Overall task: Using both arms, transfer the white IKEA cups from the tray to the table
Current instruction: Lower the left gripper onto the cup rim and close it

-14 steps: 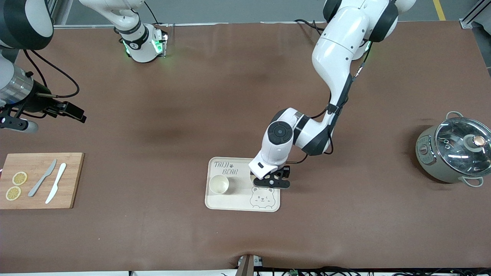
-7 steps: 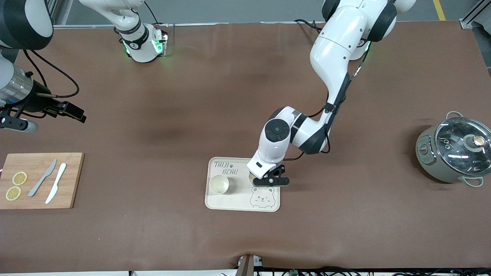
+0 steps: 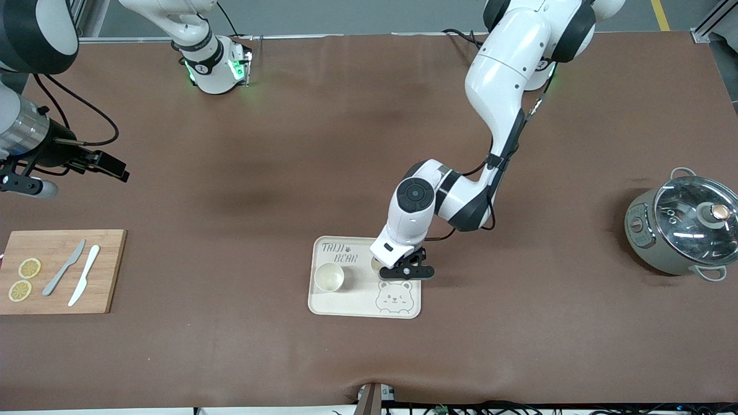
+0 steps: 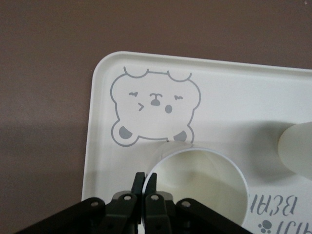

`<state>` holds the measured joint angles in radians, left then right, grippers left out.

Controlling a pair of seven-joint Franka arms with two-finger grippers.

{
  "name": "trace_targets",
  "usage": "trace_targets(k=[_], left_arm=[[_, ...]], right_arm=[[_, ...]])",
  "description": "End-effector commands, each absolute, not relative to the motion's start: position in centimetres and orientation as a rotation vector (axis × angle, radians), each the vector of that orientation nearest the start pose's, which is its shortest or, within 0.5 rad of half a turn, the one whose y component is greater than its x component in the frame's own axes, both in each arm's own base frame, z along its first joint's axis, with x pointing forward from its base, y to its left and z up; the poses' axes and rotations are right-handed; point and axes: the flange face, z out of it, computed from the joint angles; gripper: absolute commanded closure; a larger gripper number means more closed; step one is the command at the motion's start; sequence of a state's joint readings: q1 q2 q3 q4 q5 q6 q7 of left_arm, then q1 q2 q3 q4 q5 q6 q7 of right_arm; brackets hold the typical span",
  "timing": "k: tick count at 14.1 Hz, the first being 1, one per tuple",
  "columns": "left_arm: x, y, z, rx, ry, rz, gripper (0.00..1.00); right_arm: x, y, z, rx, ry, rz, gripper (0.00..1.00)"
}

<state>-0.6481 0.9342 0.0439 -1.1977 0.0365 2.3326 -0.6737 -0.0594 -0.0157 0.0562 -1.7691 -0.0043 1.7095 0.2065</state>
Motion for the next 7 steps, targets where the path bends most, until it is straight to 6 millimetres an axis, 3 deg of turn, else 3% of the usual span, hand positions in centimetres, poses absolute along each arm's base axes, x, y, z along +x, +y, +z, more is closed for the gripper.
trace_targets(k=[1,6,7], left_arm=[[64.8,-43.2,27.0,-3.17,0.03,-0.326,1.0],[65.0,-39.9,30.2,-3.12,0.169,-0.12,1.0],[65.5,-37.9,31.3,-3.098,0.217,-0.055,1.0]], right_arm=[[55.8,-0.1,55.1,-3.165,0.296,0.065,0.0],[55.7,-0.1,55.1,-3.166,0.298,0.07,0.0],[55.7,-0.1,55.1,-3.166,0.298,0.07,0.0]])
